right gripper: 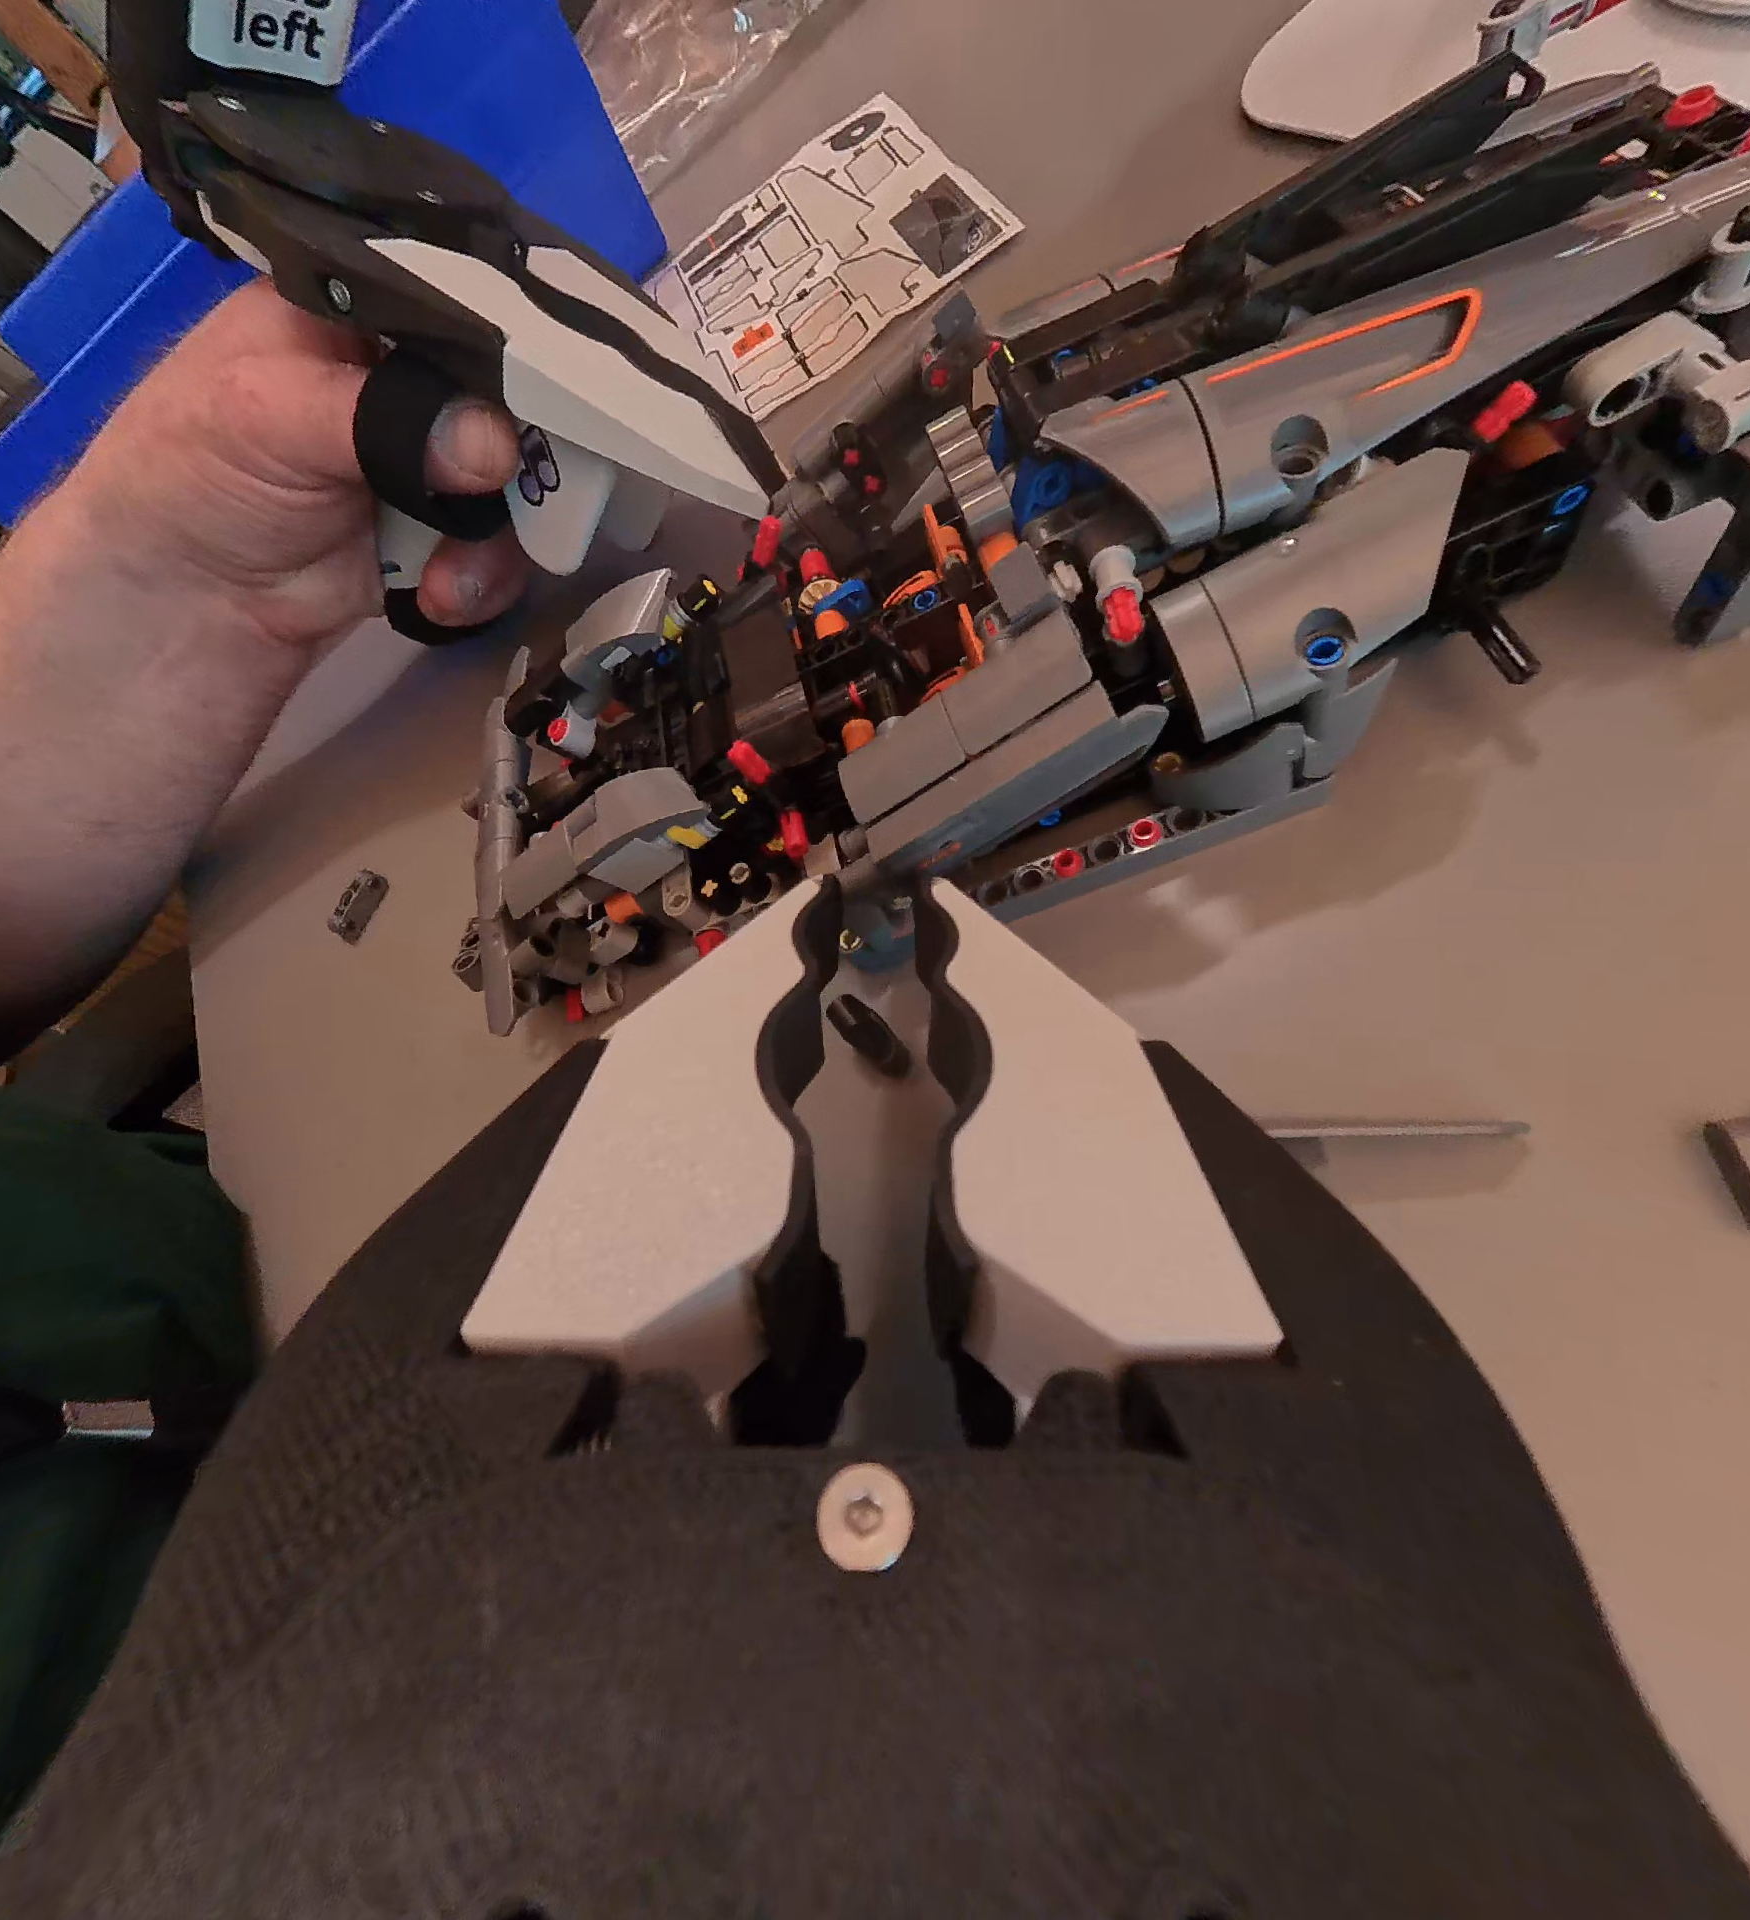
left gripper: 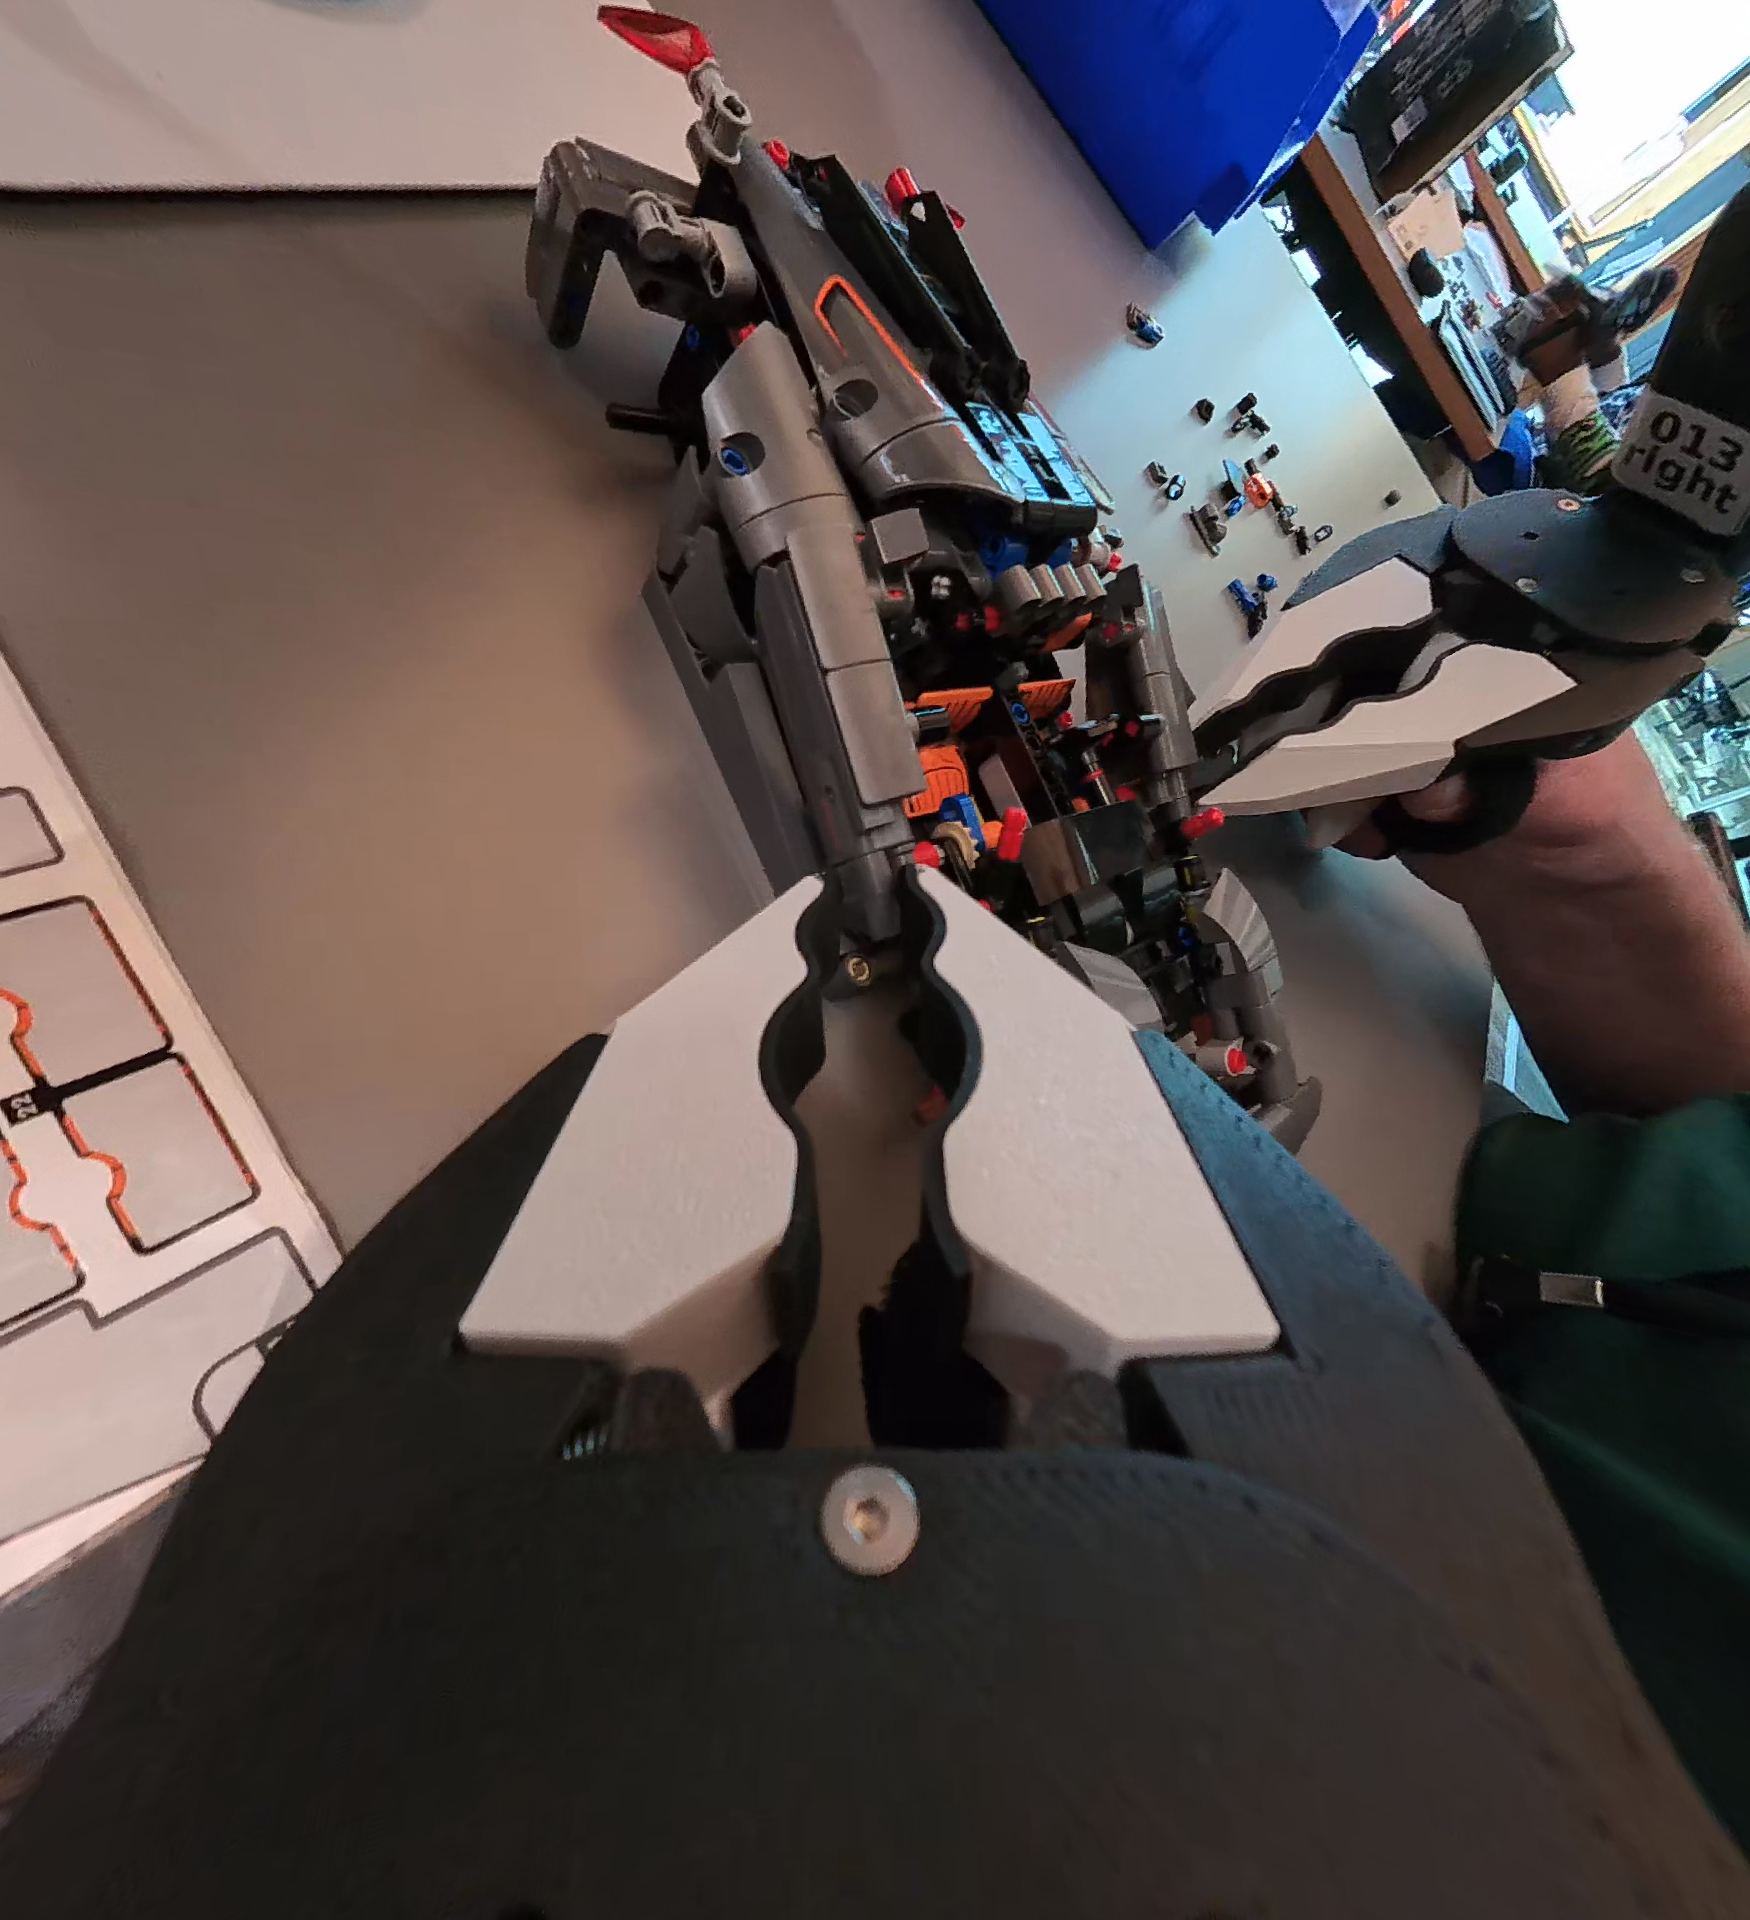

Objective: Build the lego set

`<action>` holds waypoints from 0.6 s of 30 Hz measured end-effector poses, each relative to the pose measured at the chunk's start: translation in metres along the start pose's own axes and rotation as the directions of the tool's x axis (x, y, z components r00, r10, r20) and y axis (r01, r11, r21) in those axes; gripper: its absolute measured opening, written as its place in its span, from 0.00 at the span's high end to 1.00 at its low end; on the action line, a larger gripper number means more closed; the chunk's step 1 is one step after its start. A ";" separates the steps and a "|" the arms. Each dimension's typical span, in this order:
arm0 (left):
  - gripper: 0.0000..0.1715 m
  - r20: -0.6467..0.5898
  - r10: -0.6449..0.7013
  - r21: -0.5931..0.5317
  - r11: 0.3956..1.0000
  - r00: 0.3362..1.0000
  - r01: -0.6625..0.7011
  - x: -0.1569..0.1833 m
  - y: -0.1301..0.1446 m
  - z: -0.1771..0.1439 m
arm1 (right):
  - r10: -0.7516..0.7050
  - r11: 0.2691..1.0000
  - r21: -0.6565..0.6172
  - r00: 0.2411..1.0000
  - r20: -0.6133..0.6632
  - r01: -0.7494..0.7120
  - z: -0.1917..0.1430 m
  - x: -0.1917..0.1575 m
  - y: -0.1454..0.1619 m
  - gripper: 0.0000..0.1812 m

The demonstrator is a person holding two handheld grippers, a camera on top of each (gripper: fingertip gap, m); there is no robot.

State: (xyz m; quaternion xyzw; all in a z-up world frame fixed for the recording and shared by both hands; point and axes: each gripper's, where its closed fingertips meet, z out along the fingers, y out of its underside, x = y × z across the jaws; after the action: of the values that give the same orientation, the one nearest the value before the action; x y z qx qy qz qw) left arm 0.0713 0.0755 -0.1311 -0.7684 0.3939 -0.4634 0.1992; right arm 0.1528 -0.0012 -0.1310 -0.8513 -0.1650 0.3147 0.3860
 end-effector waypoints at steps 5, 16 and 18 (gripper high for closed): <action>0.95 -0.006 0.005 0.001 1.000 1.000 -0.005 0.000 0.001 0.001 | 0.037 0.999 0.009 0.999 0.028 -0.037 0.001 0.000 -0.002 0.95; 0.95 0.038 0.048 0.036 0.998 0.998 -0.049 0.001 0.002 0.001 | 0.068 0.997 0.027 0.996 0.052 -0.069 0.001 0.001 -0.002 0.96; 0.95 0.051 0.059 0.034 0.998 0.997 -0.061 0.001 0.002 0.001 | 0.069 0.997 0.025 0.996 0.056 -0.070 0.001 0.001 -0.002 0.96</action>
State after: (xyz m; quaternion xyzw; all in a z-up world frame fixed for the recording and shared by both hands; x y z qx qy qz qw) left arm 0.0717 0.0735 -0.1329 -0.7638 0.4036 -0.4448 0.2364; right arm 0.1522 0.0014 -0.1302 -0.8421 -0.1417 0.3536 0.3818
